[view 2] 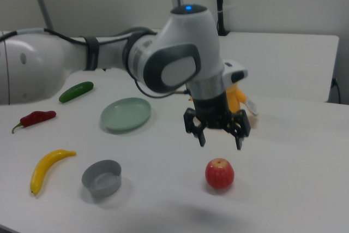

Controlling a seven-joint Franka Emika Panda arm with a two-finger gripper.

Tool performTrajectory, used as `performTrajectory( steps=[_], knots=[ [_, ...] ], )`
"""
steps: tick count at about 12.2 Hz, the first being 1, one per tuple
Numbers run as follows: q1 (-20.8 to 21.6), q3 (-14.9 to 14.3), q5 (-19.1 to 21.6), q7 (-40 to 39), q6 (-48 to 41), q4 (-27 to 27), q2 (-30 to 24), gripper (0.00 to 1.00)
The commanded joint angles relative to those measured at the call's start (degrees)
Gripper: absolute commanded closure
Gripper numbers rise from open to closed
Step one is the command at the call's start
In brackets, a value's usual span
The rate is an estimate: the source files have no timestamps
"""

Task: Put the red apple in the bowl
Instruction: 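Move the open gripper over the red apple and lower it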

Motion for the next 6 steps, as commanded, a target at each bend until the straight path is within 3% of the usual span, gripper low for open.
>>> performTrajectory(
  steps=[1,6],
  knots=[
    [0.1,-0.2,-0.5,-2.2,7.9,-7.9,-0.1,0.0],
    [2.4,1.1,0.2,3.4,15.2,-7.3,6.8,0.0]
  ],
)
